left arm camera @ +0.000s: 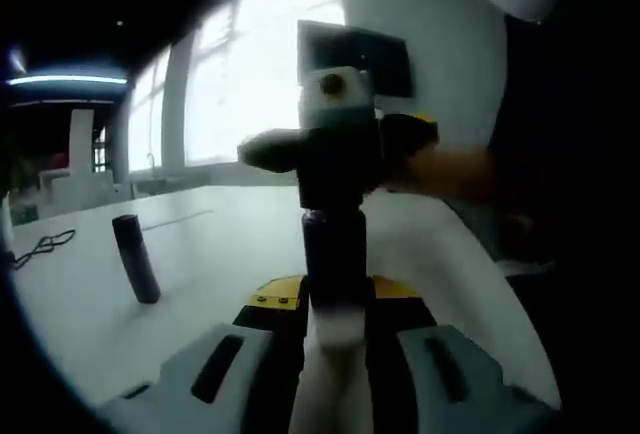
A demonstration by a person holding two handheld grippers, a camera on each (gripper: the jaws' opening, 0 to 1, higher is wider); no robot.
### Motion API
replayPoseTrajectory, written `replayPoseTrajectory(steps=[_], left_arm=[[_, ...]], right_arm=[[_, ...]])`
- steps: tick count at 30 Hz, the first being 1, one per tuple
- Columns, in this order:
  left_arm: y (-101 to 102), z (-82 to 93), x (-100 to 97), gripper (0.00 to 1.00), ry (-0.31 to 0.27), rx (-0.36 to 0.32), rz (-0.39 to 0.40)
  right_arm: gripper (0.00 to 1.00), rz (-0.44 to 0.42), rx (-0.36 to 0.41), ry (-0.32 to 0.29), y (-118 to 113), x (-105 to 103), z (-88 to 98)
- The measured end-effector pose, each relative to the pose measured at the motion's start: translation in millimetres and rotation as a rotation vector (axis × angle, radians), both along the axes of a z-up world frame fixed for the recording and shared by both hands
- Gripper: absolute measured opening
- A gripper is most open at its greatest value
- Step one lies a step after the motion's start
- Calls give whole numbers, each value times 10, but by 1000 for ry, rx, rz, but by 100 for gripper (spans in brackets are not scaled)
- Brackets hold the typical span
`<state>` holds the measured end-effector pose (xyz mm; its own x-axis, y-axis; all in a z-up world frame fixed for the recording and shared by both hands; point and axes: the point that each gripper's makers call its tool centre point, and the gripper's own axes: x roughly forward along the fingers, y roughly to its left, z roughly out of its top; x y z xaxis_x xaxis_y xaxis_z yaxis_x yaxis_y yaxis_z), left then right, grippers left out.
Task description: Pick up cosmetic bottle twist off cap place on table pick up cap screw tight cap place on table
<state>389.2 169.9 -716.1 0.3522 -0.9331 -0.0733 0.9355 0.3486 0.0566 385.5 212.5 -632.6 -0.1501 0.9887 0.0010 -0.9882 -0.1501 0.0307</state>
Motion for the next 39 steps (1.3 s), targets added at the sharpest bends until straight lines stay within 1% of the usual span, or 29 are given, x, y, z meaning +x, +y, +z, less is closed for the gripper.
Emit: replayPoseTrajectory(steps=[2, 4, 5, 6, 7, 8, 9, 12, 13, 15, 16, 17, 18, 19, 20, 21, 23, 24, 25, 26, 31, 33, 34, 35, 36, 37, 38, 39], left_arm=[[2, -2, -1, 12, 5, -2, 0], [4, -3, 1, 12, 6, -2, 2], [4, -4, 1, 12, 7, -2, 3], [5, -4, 2, 12, 6, -2, 3], [3, -5, 4, 12, 5, -1, 5], [1, -6, 6, 12, 0, 1, 7], [0, -7, 8, 12, -2, 2, 9], [2, -7, 10, 12, -6, 4, 12], [2, -7, 10, 12, -7, 4, 12], [3, -8, 11, 12, -7, 5, 12], [4, -8, 12, 12, -8, 6, 11], [5, -9, 12, 12, -8, 5, 11], [5, -9, 12, 12, -9, 6, 12], [6, -9, 13, 12, -9, 7, 12], [5, -9, 13, 12, -10, 7, 12], [5, -9, 12, 12, -11, 7, 12], [5, -10, 14, 12, -11, 9, 14], [6, -9, 17, 12, -15, 10, 17], [7, -9, 20, 12, -14, 11, 19], [9, -9, 26, 12, -14, 10, 22], [13, -9, 28, 12, -13, 10, 24], [13, -8, 27, 12, -14, 10, 24], [13, -8, 26, 12, -13, 10, 23], [14, -8, 26, 12, -13, 9, 24], [14, -8, 26, 12, -14, 10, 25], [15, -8, 25, 12, -15, 10, 25], [15, -8, 24, 12, -15, 11, 24], [16, -9, 25, 12, -16, 11, 25]], right_arm=[[41, -49, 15, 5, 13, 34, 10], [41, -112, 20, -5, 29, 89, 11], [41, -137, 28, 3, 22, 158, 29], [41, -173, 37, 19, -6, 168, 24], [41, -203, 46, 11, -64, 112, -1], [41, -228, 93, 33, -62, 67, 61], [41, -247, 111, 49, -60, 28, 82], [42, -332, 121, 17, -81, 66, 104], [42, -362, 109, 21, -86, 74, 86], [43, -430, 118, 1, -98, 135, 114], [42, -462, 118, 9, -103, 147, 117], [42, -493, 149, 34, -97, 149, 166], [41, -531, 159, 81, -110, 164, 168], [40, -566, 185, 85, -127, 196, 218], [38, -596, 197, 108, -142, 199, 228], [38, -637, 193, 114, -176, 227, 219], [38, -709, 132, 41, -204, 238, 160], [39, -749, 108, 31, -210, 242, 127], [39, -791, 100, 20, -211, 252, 121], [39, -831, 81, 18, -220, 258, 90], [39, -993, 87, 34, -263, 269, 78], [37, -1027, 98, 54, -265, 258, 78], [37, -1033, 90, 53, -252, 242, 70], [37, -1083, 81, 44, -298, 263, 62], [37, -1096, 76, 37, -289, 254, 60], [37, -1108, 97, 45, -271, 239, 82], [37, -1145, 84, 48, -299, 244, 58], [37, -1167, 61, 20, -308, 245, 44]])
